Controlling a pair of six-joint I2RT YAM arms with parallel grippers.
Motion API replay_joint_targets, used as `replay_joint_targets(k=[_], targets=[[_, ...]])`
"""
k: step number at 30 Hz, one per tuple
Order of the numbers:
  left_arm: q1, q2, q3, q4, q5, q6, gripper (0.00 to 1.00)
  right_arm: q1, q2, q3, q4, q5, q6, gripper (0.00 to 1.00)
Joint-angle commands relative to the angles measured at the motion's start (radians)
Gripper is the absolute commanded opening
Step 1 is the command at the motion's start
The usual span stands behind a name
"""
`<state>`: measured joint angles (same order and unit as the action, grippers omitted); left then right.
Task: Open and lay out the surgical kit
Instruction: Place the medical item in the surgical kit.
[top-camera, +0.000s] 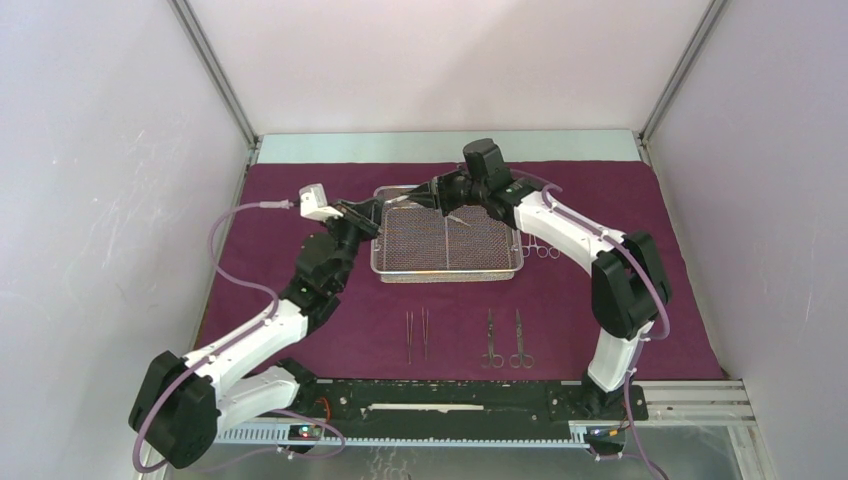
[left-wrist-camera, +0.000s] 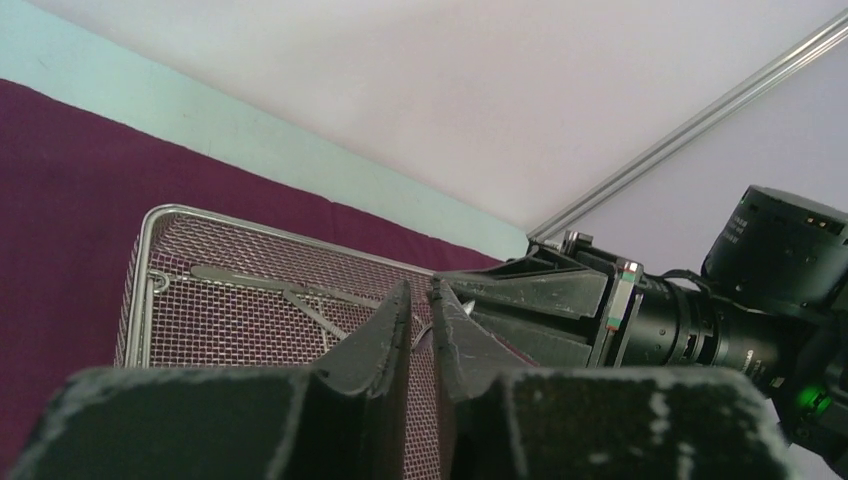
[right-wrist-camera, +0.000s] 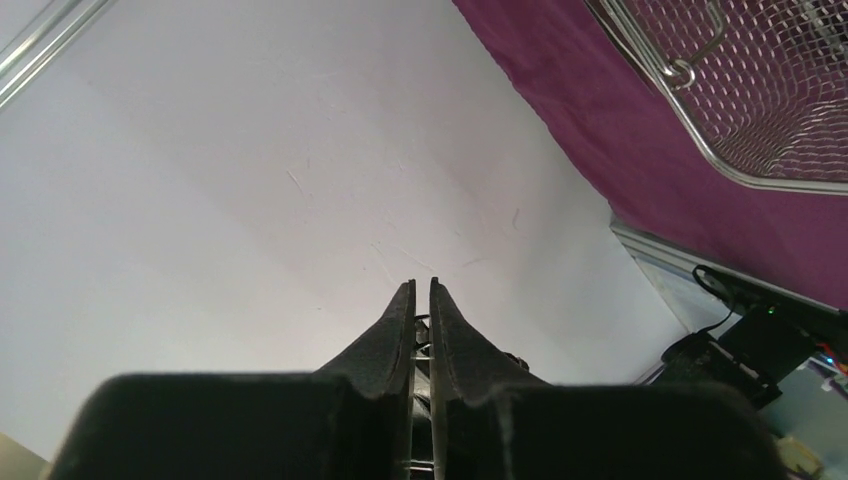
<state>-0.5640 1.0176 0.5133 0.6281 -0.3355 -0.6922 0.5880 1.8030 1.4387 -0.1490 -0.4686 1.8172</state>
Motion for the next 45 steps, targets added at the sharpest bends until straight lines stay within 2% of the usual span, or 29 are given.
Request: replay_joint_targets(k=[1, 6, 16, 21, 25, 31, 35, 41, 45], targets=[[-0.023, -0.023, -0.019, -0.064, -0.019, -0.039, 0.20, -0.011, -0.004, 0.060, -0.017, 0.026, -0.072, 0.10], [-0.024, -0.041, 0.013, -0.181, -0.038, -0.075, 0.28, -0.017, -0.002, 0.086, -0.063, 0.048, -0.140, 0.01], [-0.011, -0.146, 0.140, -0.567, -0.105, -0.093, 0.47, -0.023, 0.008, 0.153, -0.200, 0.096, -0.324, 0.00], [0.061, -0.188, 0.176, -0.723, 0.060, -0.058, 0.57, -0.019, -0.001, 0.151, -0.305, 0.120, -0.434, 0.00], [0.111, -0.200, 0.153, -0.715, 0.293, 0.010, 0.68, -0.009, -0.010, 0.142, -0.354, 0.113, -0.505, 0.00], [0.158, -0.115, 0.192, -0.733, 0.573, 0.014, 0.65, -0.012, -0.023, 0.154, -0.405, 0.072, -0.594, 0.00], [0.189, -0.081, 0.143, -0.601, 0.702, -0.042, 0.61, -0.017, -0.025, 0.159, -0.416, 0.028, -0.613, 0.00], [0.202, -0.044, 0.128, -0.483, 0.795, -0.087, 0.60, -0.020, -0.020, 0.163, -0.422, 0.002, -0.625, 0.00], [0.202, -0.001, 0.146, -0.507, 0.807, -0.081, 0.56, -0.024, -0.017, 0.165, -0.421, -0.012, -0.623, 0.00]])
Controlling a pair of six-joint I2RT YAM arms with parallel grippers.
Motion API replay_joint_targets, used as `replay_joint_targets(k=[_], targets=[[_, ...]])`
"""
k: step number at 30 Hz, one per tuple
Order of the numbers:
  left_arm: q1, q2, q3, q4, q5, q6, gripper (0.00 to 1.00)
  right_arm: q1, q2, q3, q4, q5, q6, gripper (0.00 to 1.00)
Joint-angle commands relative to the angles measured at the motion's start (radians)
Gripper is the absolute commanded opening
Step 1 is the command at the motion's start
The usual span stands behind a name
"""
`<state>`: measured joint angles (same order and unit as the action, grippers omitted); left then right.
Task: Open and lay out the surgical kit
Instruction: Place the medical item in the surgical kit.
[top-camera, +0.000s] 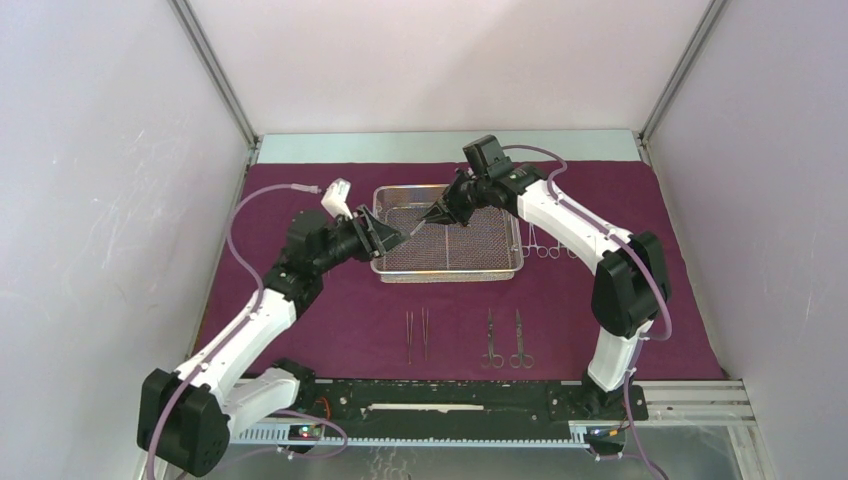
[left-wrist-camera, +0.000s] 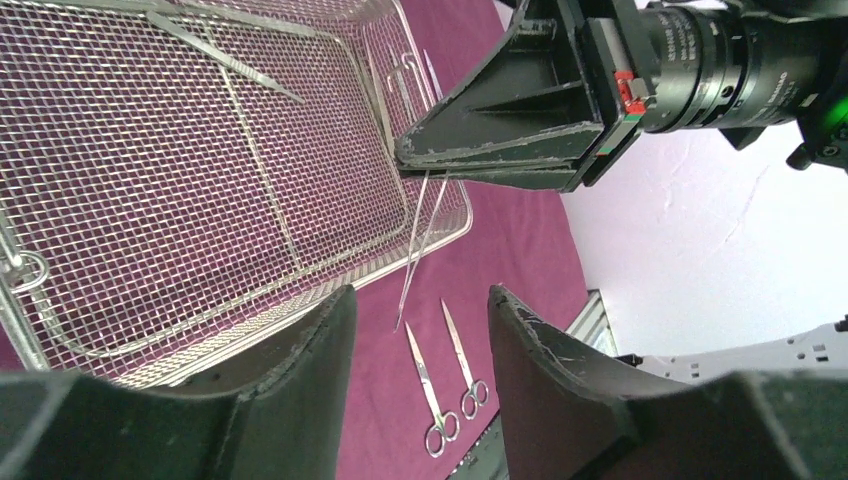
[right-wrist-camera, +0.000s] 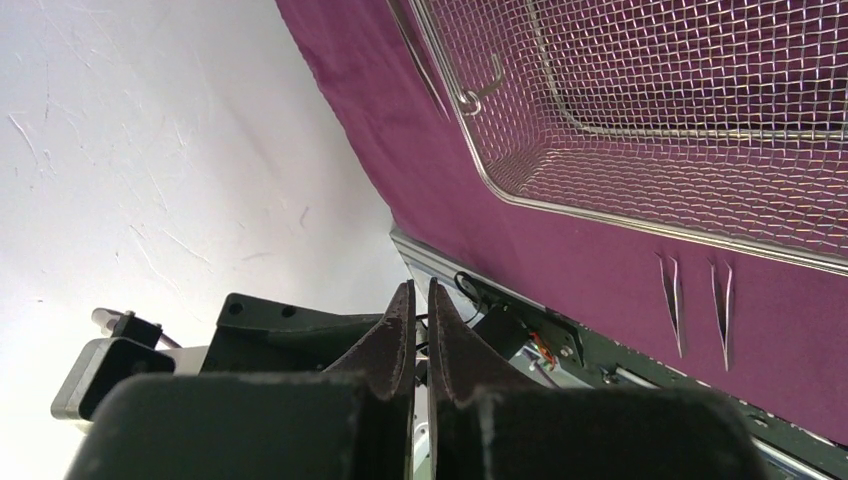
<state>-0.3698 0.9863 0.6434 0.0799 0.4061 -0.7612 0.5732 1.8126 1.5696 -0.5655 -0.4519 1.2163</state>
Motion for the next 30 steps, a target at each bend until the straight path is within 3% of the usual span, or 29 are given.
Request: replay_joint_targets(k=[1, 9, 16, 25, 27, 30], targets=[[0.008, 0.039, 0.016, 0.032, 0.064, -0.007, 0.55, -0.010, -0.028, 0.036, -0.003, -0.031, -0.023, 0.00], [0.007, 0.105, 0.016, 0.081, 0.107, -0.024, 0.50, -0.012, -0.023, 0.038, -0.002, -0.041, -0.024, 0.00], [0.008, 0.143, 0.021, 0.116, 0.132, -0.045, 0.40, -0.016, -0.027, 0.035, -0.005, -0.039, -0.027, 0.00], [0.008, 0.171, 0.021, 0.172, 0.158, -0.087, 0.06, -0.017, -0.032, 0.032, -0.009, -0.039, -0.042, 0.00], [0.008, 0.172, 0.017, 0.180, 0.163, -0.100, 0.01, -0.019, -0.046, 0.025, 0.002, -0.034, -0.057, 0.07], [0.008, 0.170, 0.007, 0.196, 0.169, -0.137, 0.00, -0.020, -0.087, -0.011, 0.049, -0.013, -0.085, 0.28]])
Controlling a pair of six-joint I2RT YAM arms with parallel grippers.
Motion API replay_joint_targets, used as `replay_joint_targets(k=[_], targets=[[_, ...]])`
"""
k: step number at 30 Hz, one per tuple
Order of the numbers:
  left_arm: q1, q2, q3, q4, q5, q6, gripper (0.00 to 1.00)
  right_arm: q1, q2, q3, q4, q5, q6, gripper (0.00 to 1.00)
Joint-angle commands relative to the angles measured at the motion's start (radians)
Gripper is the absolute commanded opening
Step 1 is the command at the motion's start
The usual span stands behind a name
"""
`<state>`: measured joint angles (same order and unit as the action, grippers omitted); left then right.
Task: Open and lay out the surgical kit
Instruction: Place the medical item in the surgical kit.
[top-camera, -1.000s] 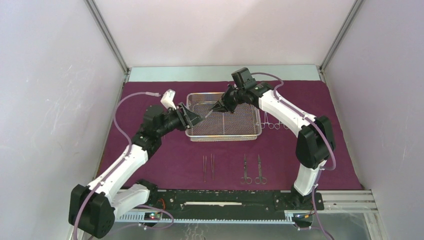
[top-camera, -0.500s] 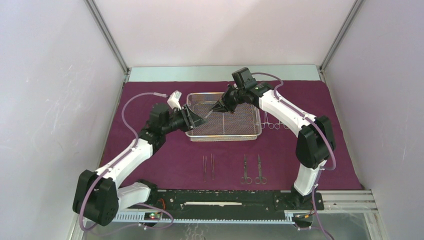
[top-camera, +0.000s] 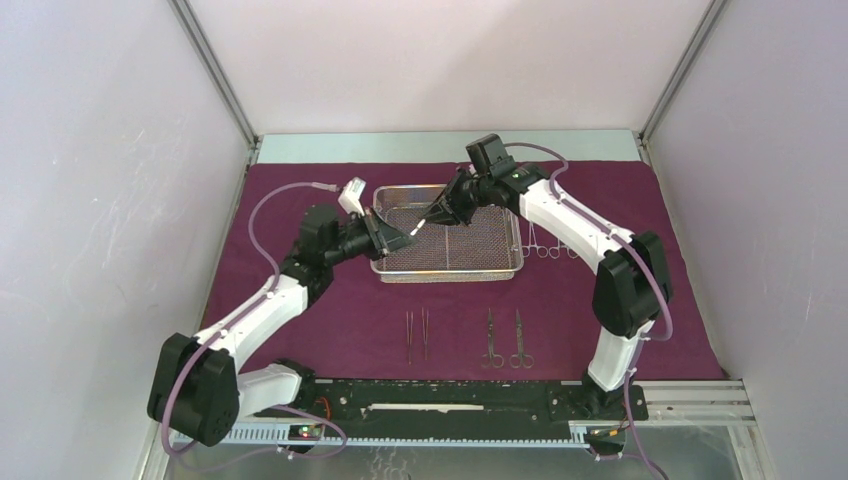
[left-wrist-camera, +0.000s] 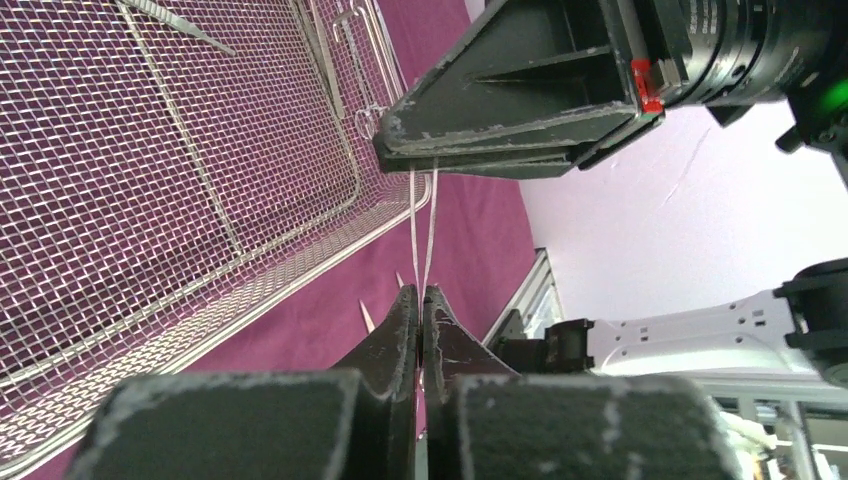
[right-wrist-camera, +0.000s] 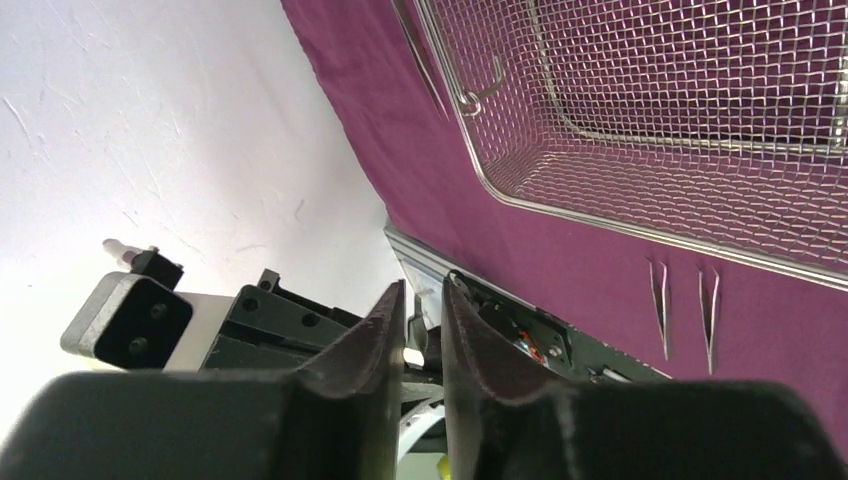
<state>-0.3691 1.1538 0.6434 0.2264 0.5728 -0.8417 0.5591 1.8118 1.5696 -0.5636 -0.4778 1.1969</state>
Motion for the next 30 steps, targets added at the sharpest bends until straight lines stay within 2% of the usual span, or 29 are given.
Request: replay_joint_targets(k=[1, 4, 5, 7, 9, 14, 20, 23, 27, 30], targets=[[0.008, 0.001, 0.004, 0.051, 0.002, -0.070, 0.00, -0.006, -0.107, -0.026, 0.065, 0.027, -0.074, 0.37], [0.017, 0.005, -0.011, 0.088, 0.019, -0.134, 0.00, -0.011, -0.172, -0.068, 0.128, 0.065, -0.096, 0.62], [0.021, 0.008, -0.016, 0.101, 0.029, -0.159, 0.00, -0.011, -0.186, -0.074, 0.131, 0.082, -0.108, 0.67], [0.030, 0.016, -0.023, 0.139, 0.056, -0.215, 0.00, -0.011, -0.215, -0.086, 0.145, 0.108, -0.130, 0.74], [0.041, 0.026, -0.036, 0.204, 0.087, -0.294, 0.00, -0.011, -0.246, -0.123, 0.198, 0.110, -0.140, 0.78], [0.066, 0.051, -0.081, 0.415, 0.138, -0.534, 0.00, -0.004, -0.335, -0.265, 0.402, 0.105, -0.130, 0.78], [0.078, 0.112, -0.146, 0.800, 0.143, -0.857, 0.00, 0.018, -0.381, -0.354, 0.598, 0.117, -0.119, 0.75], [0.078, 0.160, -0.168, 0.994, 0.130, -0.999, 0.00, 0.034, -0.394, -0.372, 0.643, 0.144, -0.129, 0.74], [0.078, 0.224, -0.192, 1.165, 0.107, -1.127, 0.00, 0.036, -0.398, -0.389, 0.698, 0.153, -0.121, 0.68], [0.078, 0.230, -0.200, 1.178, 0.107, -1.142, 0.00, 0.042, -0.390, -0.389, 0.724, 0.155, -0.118, 0.66]])
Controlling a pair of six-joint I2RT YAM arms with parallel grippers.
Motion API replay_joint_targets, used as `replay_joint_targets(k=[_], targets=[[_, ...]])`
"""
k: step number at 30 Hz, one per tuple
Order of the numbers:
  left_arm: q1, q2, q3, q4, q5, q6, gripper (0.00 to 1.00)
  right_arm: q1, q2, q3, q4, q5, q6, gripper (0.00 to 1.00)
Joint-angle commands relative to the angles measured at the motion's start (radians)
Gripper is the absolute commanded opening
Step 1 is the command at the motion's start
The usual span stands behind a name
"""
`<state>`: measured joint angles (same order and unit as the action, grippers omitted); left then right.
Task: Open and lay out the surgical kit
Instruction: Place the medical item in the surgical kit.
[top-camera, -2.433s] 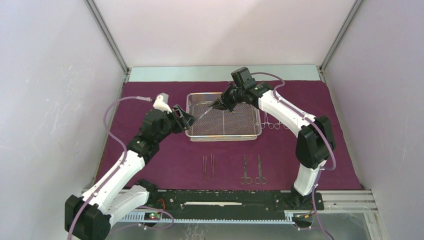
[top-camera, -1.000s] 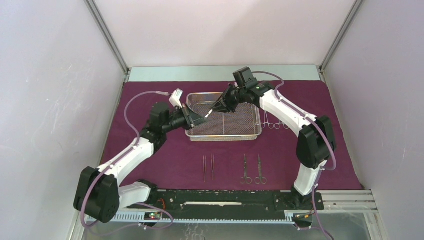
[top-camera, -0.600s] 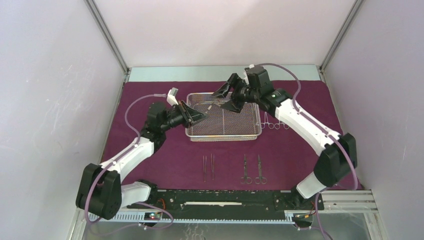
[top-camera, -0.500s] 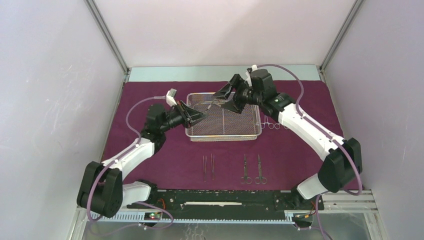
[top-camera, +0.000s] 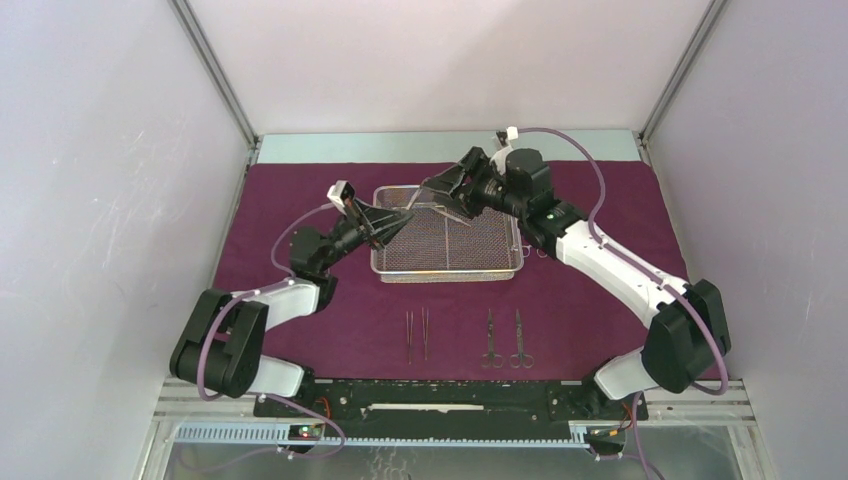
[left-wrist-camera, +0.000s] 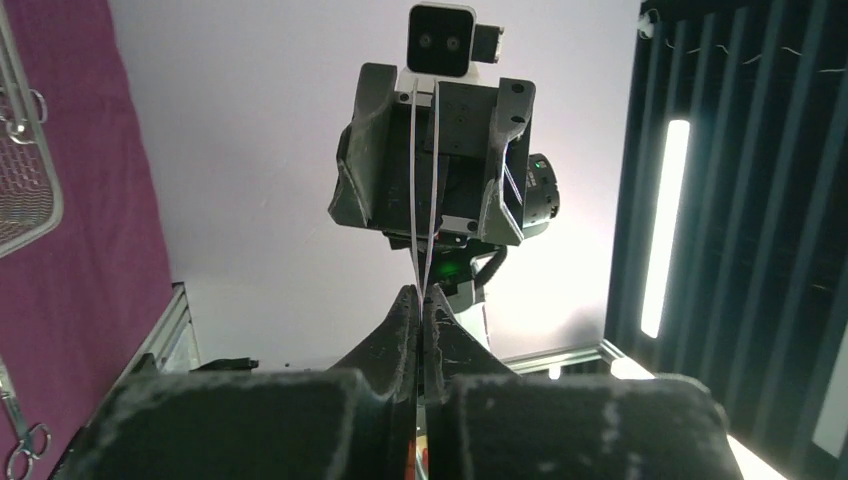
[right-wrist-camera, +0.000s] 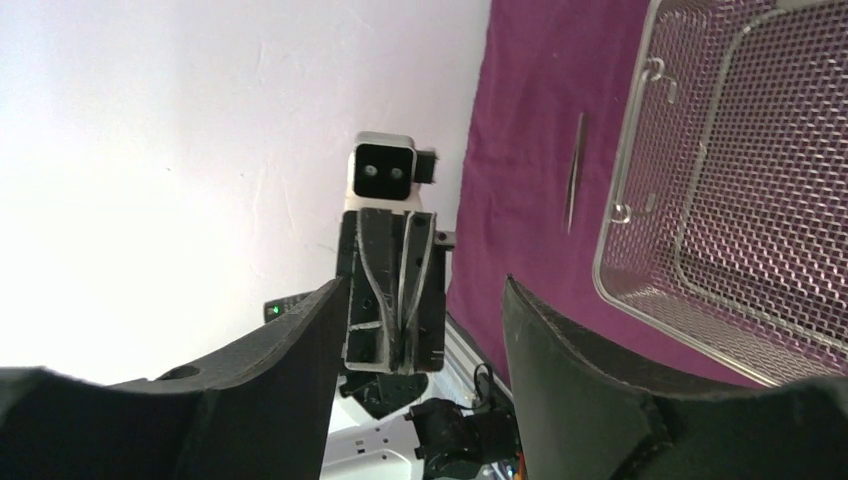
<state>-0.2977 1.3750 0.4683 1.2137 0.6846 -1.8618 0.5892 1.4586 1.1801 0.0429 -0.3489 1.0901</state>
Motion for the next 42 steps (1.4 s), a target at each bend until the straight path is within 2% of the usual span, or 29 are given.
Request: replay_joint_targets(k=[1, 7, 14, 25, 28, 36, 39, 42], targets=[[0.006, 0.007, -0.024, 0.190, -0.005, -0.122, 0.00, 0.015, -0.034, 0.001, 0.123, 0.029, -0.012, 0.64], [0.005, 0.006, -0.014, 0.190, -0.005, -0.128, 0.00, 0.030, -0.015, 0.001, 0.144, 0.038, -0.012, 0.55], [0.005, 0.012, -0.011, 0.190, -0.005, -0.125, 0.00, 0.046, 0.000, 0.011, 0.172, 0.037, -0.007, 0.50], [0.005, 0.020, -0.015, 0.189, 0.001, -0.112, 0.00, 0.069, 0.046, 0.049, 0.150, 0.032, 0.001, 0.31], [0.004, 0.021, -0.025, 0.186, 0.001, -0.107, 0.00, 0.069, 0.043, 0.049, 0.150, 0.037, 0.003, 0.29], [0.005, 0.018, -0.032, 0.173, 0.010, -0.086, 0.00, 0.070, 0.045, 0.049, 0.143, 0.043, -0.005, 0.14], [0.005, 0.016, -0.038, 0.168, 0.015, -0.066, 0.12, 0.070, 0.045, 0.061, 0.116, 0.053, -0.019, 0.08], [0.006, -0.001, -0.049, 0.131, 0.017, -0.020, 0.32, 0.076, 0.046, 0.086, 0.058, 0.070, -0.047, 0.04]])
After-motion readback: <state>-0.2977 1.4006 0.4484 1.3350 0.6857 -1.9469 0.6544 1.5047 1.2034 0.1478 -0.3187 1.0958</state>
